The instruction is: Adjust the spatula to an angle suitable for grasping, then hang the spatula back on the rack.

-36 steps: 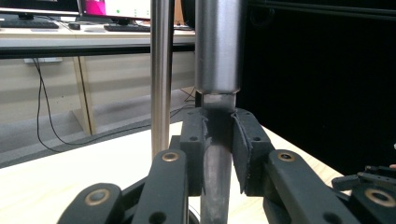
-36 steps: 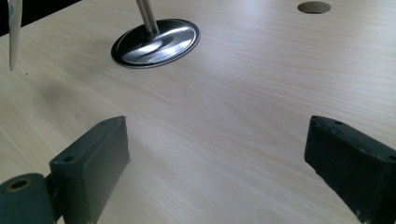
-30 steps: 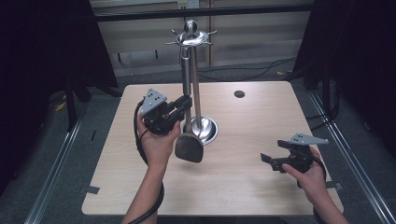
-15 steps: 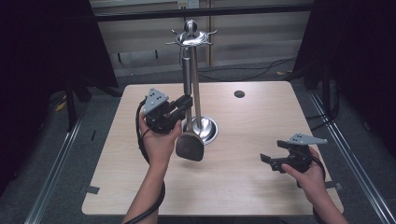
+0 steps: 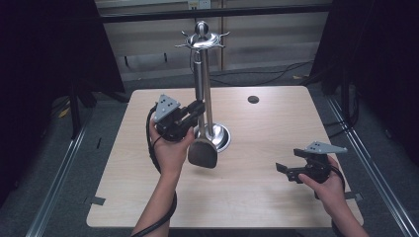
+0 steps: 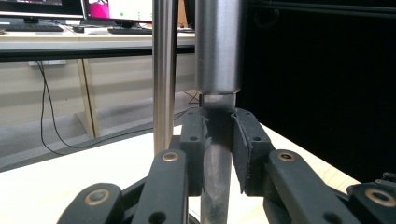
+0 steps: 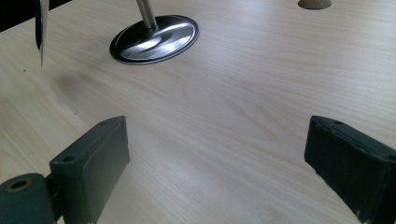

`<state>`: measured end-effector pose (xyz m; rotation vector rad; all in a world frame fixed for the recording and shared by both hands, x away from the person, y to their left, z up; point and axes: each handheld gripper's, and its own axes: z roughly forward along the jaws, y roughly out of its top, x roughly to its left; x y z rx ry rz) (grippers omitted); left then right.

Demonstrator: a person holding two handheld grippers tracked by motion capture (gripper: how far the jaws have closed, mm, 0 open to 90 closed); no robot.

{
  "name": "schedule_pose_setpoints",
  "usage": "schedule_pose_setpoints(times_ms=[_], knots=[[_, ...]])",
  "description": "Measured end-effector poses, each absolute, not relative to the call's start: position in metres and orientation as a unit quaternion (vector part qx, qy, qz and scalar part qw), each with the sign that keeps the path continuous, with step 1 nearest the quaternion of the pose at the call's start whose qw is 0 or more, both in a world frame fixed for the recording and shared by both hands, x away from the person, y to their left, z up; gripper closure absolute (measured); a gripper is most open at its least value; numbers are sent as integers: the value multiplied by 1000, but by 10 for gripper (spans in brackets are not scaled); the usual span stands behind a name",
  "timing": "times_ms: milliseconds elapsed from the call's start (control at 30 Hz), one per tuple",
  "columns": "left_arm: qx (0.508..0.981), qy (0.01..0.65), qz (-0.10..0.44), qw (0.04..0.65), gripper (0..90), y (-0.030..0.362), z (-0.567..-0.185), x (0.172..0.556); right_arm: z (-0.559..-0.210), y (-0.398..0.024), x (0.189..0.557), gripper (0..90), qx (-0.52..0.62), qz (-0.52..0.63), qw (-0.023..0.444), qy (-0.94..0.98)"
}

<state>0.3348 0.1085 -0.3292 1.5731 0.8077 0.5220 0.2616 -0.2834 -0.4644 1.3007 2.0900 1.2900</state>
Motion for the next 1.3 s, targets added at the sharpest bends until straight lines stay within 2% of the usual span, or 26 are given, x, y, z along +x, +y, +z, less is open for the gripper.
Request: schedule_pose_setpoints(times_ms=[933, 1167, 1300], knots=[[671, 342, 218, 620, 752, 104, -336, 347, -463, -283, 264, 61, 457, 457, 177, 742], [669, 334, 225, 625, 690, 106, -334, 348, -464, -283, 263, 61, 457, 456, 176, 743], [671, 338, 222, 622, 687, 108, -333, 349, -463, -283, 262, 61, 456, 457, 178, 742]])
